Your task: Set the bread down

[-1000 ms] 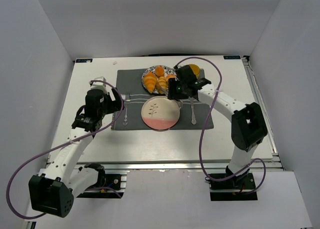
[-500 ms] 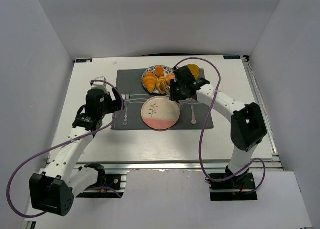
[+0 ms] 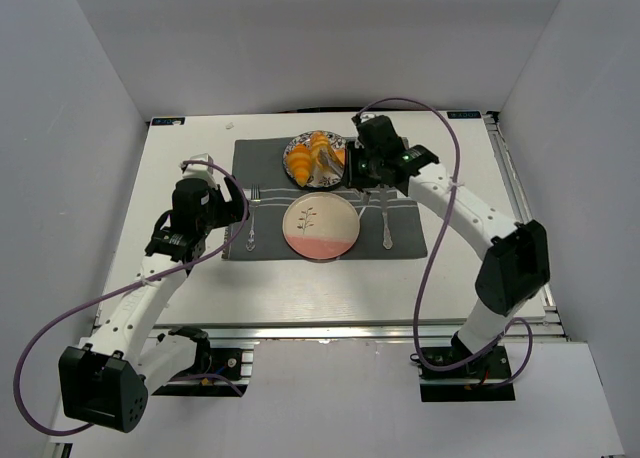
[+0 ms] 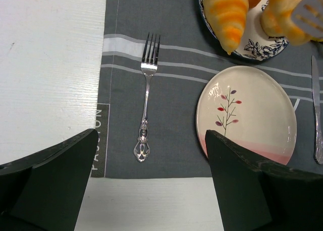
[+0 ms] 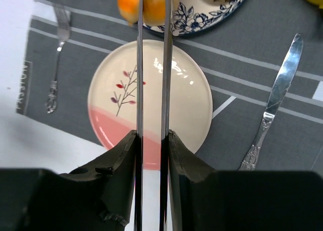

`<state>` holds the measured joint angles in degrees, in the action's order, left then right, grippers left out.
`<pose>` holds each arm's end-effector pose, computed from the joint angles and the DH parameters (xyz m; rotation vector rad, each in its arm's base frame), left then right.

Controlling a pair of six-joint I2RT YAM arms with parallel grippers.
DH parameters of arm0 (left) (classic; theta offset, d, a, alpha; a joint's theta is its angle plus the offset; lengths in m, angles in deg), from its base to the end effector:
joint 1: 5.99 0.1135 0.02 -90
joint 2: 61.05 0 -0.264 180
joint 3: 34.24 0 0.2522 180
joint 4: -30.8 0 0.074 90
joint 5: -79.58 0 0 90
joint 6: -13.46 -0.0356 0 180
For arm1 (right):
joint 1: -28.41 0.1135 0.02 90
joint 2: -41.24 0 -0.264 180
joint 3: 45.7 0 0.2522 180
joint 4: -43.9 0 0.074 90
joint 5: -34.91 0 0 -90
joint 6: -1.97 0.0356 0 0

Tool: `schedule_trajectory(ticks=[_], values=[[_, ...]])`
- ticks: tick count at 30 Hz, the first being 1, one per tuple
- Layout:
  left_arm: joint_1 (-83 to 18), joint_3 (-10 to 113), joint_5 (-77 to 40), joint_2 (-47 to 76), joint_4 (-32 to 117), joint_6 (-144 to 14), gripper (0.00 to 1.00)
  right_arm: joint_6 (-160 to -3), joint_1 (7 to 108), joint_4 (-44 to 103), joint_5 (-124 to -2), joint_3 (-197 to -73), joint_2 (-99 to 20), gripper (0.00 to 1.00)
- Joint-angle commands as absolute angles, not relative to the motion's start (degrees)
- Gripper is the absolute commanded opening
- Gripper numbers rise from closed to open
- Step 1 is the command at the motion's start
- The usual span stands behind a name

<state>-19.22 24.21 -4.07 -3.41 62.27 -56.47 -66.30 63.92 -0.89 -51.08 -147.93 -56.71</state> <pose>0.2199 -0.0477 0.2843 -0.1924 2.1021 -0.2323 0.3199 0.2252 0.3226 -0.2406 2.3028 0.4399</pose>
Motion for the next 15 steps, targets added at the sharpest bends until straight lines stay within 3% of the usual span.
schedule_trajectory(ticks=[1, 15], values=[[-19.1, 24.0, -5.1, -3.6, 61.2, -56.0, 0.98, -67.4, 64.3, -1.8, -51.8, -150.0, -50.6, 0.18], [-19.1, 24.8, -4.9, -1.5, 60.5, -56.3, 0.98, -72.8, 72.4, 0.9, -52.9, -127.3, -31.6, 0.18]])
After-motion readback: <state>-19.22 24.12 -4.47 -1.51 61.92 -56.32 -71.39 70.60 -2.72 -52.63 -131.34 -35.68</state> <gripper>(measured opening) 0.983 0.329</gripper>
